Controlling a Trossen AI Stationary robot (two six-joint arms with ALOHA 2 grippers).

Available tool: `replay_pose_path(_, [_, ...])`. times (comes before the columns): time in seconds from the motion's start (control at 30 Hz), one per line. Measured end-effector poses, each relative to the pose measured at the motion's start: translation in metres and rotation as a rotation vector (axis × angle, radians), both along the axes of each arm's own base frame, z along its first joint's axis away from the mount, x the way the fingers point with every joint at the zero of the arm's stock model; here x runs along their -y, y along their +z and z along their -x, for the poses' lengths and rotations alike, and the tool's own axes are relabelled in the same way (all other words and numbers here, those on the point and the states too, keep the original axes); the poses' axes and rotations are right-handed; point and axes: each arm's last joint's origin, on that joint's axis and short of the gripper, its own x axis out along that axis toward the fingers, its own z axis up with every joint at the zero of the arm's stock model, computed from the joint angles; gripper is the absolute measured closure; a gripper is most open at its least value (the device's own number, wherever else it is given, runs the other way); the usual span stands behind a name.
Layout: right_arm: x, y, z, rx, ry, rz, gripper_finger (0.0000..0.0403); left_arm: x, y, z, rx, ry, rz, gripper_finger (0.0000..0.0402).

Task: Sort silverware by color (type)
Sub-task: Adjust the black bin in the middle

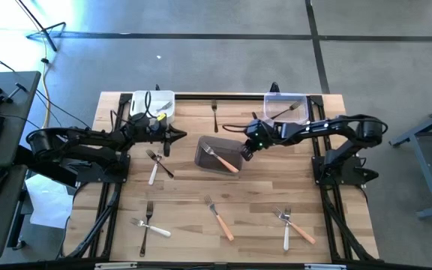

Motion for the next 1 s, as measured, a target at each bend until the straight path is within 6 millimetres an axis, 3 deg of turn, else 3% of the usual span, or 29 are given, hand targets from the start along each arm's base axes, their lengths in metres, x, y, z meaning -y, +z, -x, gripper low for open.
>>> replay_pose_path(0.43, [0.001,0.004,-0.005,0.042,0.044,0.037,0.0403,0.006,0.000,-0.003,-0.004,0.009,-0.002,0.0402])
replay_pose_path(0.73, [0.004,0.040,-0.013,-0.125,0.127,0.074,0.0403,0.006,0.000,-0.003,-0.001,0.028,0.027,0.0401])
replay_pose_path(1.0, [-0.004,0.032,-0.001,-0.218,0.138,0.033,0.0403,0.007,-0.003,-0.006,-0.014,0.066,0.067,0.0402])
